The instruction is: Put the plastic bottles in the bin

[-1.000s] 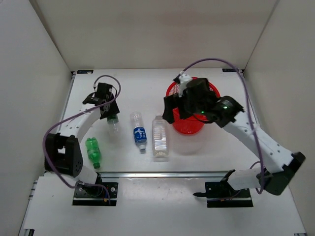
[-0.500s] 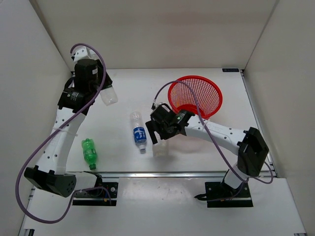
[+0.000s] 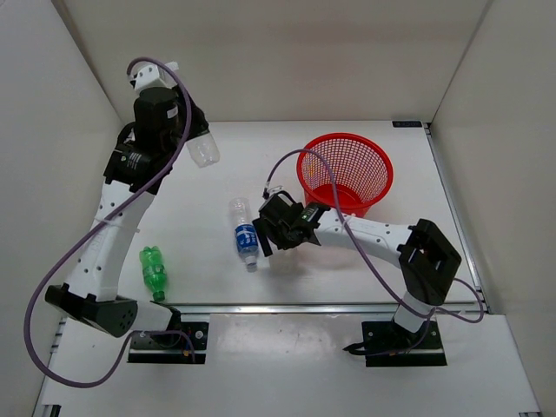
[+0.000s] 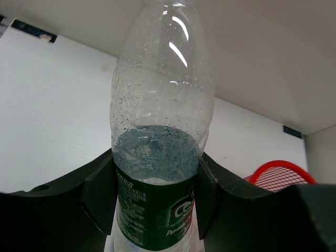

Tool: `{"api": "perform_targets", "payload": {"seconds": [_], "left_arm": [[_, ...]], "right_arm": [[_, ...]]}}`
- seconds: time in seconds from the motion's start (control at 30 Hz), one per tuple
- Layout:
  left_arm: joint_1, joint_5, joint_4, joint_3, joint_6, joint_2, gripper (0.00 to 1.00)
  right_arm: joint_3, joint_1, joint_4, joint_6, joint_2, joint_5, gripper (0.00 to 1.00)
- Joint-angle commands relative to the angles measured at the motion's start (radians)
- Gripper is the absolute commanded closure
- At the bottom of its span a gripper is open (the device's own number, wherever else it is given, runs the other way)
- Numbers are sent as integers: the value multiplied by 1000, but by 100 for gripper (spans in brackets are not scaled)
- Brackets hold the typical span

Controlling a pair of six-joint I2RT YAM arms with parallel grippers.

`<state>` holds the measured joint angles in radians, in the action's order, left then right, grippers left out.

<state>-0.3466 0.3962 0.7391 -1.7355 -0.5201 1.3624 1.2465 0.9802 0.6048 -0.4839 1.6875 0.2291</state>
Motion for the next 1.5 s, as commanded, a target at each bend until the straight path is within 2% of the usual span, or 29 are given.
{"api": "perform_targets", "payload": {"seconds": [0.0,0.13,0.27,0.3,0.33,0.43,0.57,0.63,0.67,0.73,0.83,1.0,1.13,1.17,1.23,1.27,1.37,1.47], "left_arm": [[-40,-12,-81,-73,-8,0,61],[-110,-22,-184,-96,12,29,61],[-135,-109,-230,-167,6,89,60],[-144,-117,-251,-159,11,93,60],[-147,-144,-279,-154,6,96,60],[-187,-171,-371,-137,8,122,59],[-186,-331,-408,-197,2,251,57],[-206,-388,-437,-242,-9,326,57],[-224,-408,-445,-266,-1,342,57],[-256,-418,-431,-326,14,421,58],[-293,-444,-441,-358,22,480,55],[-287,-519,-468,-338,-38,541,56],[-345,-496,-443,-331,2,572,53],[-363,-497,-438,-320,17,575,49],[-373,-496,-409,-299,22,578,27],[-376,-499,-405,-283,26,573,2],[-356,-487,-400,-236,17,518,1],[-338,-403,-359,-226,37,426,2]], "right_arm": [[16,-12,-51,5,52,32,0],[-5,-15,-51,-10,70,46,2],[-30,-14,-69,5,44,55,18],[-33,-15,-79,16,40,33,26],[-36,-17,-71,25,34,23,46],[-25,-21,-27,57,-47,-22,74],[-125,-44,-57,99,-323,-193,86],[-185,-107,-53,88,-513,-379,97],[-199,-123,-51,88,-555,-437,100],[-222,-158,-22,90,-713,-541,100],[-211,-179,50,90,-865,-508,100],[-110,-267,219,111,-966,-386,100],[-46,-356,250,142,-1020,-309,100],[-41,-366,251,140,-1022,-269,100],[-13,-396,234,166,-1008,-203,100],[-7,-405,221,180,-991,-156,100],[4,-429,127,221,-947,-79,100],[-2,-509,18,264,-884,-97,100]]}}
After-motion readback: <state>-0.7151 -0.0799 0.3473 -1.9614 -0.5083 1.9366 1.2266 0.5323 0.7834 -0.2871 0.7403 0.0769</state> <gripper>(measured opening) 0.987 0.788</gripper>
